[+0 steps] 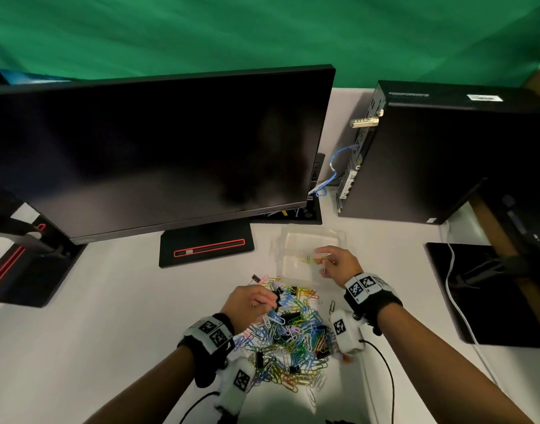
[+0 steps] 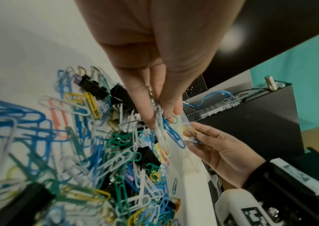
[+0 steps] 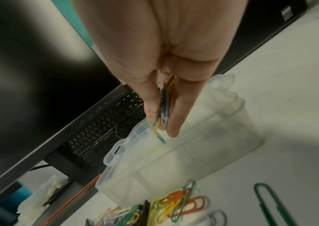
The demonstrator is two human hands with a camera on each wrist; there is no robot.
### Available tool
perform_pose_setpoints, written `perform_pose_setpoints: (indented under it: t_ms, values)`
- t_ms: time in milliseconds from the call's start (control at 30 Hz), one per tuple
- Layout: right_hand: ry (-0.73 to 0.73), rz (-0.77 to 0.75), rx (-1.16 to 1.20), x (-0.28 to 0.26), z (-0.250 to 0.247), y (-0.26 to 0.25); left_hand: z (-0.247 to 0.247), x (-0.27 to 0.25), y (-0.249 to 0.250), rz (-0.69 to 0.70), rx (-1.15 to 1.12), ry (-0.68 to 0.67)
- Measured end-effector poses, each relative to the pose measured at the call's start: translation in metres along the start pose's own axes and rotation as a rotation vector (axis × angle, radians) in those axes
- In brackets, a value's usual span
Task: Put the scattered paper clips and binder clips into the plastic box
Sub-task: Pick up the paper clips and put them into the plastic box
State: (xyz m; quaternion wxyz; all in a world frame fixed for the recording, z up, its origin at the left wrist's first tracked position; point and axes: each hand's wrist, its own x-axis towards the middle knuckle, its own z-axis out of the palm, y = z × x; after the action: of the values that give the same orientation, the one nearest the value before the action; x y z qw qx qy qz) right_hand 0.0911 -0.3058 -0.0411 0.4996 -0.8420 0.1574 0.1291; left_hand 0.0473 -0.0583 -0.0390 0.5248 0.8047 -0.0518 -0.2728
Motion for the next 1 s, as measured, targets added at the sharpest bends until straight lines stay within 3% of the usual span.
perform_pose_setpoints:
  t_ms: [167, 400, 567, 633, 800, 1000]
  values:
    - [-0.069, -0.01, -0.071, 0.002, 0.001, 0.0, -0.002, 0.012, 0.011, -0.004, -0.129, 0.01]
    - [-0.015, -0.08, -0.141, -0.009, -0.001, 0.002, -0.004, 0.032, 0.031, 0.013, -0.209, 0.02]
    - [-0.185, -0.137, -0.382, -0.022, 0.004, 0.01, -0.004, 0.054, 0.053, 0.006, -0.222, 0.053]
    - [-0.179, -0.123, -0.437, -0.025, 0.01, 0.015, -0.002, 0.063, 0.06, -0.011, -0.252, 0.056]
    - [-0.15, -0.111, -0.404, -0.034, 0.019, 0.02, 0.009, 0.079, 0.069, -0.078, -0.384, 0.062]
    - [-0.166, -0.152, -0.395, -0.04, 0.016, 0.016, 0.016, 0.079, 0.077, -0.111, -0.504, -0.023]
